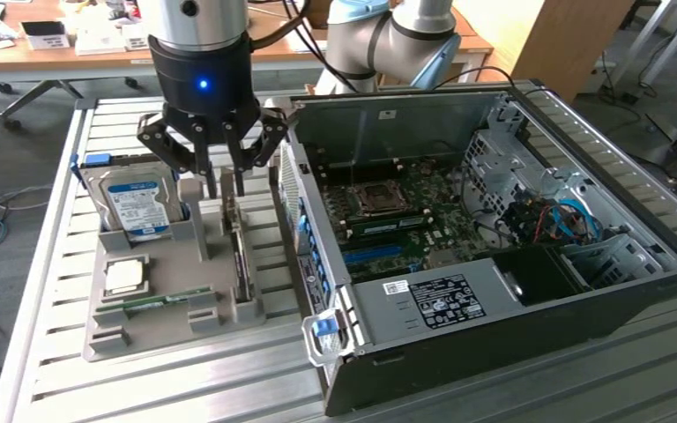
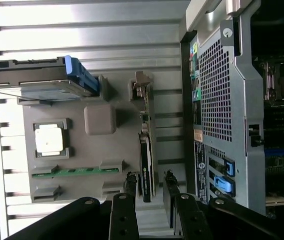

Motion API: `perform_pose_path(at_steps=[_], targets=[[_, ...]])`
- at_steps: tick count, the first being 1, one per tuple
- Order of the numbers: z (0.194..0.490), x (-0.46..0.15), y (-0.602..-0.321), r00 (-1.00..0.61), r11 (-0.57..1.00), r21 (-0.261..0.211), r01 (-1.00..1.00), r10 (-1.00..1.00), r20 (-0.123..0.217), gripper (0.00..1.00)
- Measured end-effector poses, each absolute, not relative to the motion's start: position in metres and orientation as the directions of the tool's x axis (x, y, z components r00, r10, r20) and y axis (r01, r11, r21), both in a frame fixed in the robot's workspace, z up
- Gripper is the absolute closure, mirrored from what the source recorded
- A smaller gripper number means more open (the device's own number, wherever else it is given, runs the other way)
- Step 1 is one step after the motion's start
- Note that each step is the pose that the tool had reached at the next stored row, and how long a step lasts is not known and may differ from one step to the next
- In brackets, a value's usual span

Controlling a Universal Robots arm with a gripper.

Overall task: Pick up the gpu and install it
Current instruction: 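Pick up the gpu and move the gpu toward the slot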

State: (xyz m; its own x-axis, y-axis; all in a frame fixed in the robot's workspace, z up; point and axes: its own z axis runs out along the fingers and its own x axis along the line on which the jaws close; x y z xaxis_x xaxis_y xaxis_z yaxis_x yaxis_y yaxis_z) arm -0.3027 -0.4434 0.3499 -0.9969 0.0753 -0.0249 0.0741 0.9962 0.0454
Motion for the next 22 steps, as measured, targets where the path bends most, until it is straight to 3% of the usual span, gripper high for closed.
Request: perform_pose_path(at_steps=[22], targets=[[0.3410,-0.3020,-0.4433,-0.997,0.996,0.046,0.074,0.075,-0.025,0.64]])
